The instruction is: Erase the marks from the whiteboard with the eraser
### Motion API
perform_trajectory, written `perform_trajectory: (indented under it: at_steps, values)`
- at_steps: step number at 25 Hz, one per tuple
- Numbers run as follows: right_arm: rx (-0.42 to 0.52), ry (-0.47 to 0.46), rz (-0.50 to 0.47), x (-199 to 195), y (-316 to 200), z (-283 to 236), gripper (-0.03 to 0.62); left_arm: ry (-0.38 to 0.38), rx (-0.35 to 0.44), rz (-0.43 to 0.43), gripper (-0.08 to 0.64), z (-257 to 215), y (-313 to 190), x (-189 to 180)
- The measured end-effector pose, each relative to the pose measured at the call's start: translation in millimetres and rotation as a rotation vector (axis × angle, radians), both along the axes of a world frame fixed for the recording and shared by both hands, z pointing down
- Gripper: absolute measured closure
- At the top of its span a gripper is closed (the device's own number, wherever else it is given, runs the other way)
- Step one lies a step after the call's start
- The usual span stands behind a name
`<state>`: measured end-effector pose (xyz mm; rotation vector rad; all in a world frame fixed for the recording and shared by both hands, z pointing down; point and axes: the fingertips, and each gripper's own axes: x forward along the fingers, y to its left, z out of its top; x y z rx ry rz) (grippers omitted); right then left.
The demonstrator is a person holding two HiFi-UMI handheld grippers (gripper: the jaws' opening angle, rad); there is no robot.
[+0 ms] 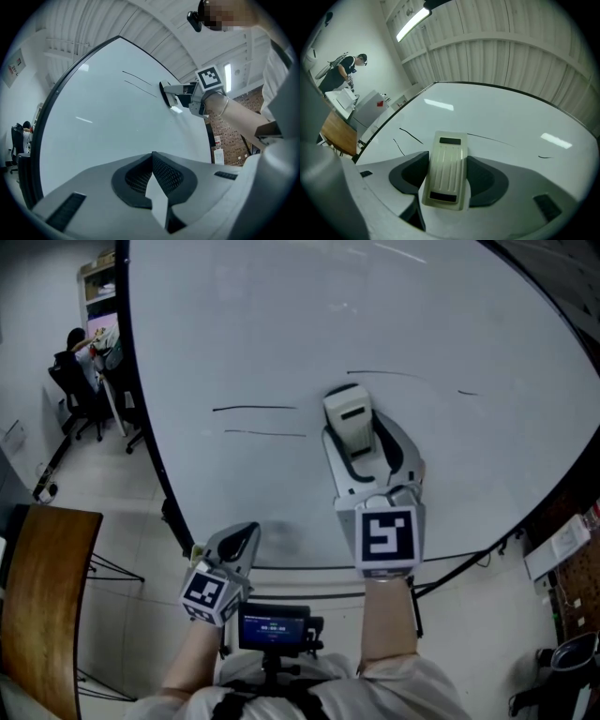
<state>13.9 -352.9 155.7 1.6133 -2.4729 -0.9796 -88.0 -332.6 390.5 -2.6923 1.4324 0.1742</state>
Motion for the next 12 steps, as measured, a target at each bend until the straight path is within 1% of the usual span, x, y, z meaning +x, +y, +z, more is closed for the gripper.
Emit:
perform_trajectory:
  at_steps: [3, 6, 8, 12]
  values:
    - [-0.032, -0.06, 0.013, 24.4, -2.5, -1.1, 0.33, 0.01, -0.011, 0.011, 0.552, -2.5, -1.0, 5.9]
    - [-0.066, -0.069, 0.069, 50.5, -8.0, 1.2, 0.331, -0.002, 0.0, 0.031, 0.552, -2.5, -4.7, 11.3]
    - [-0.073, -0.087, 0.103, 67.6, -11.5, 0.9, 0.33, -0.018, 0.013, 0.048, 0.552, -2.2, -5.7, 17.2]
    - [-0.074, -0.13, 0.168, 106.9, -15.7, -1.3, 0.33, -0.023, 0.017, 0.065, 0.552, -2.9, -5.6, 27.9]
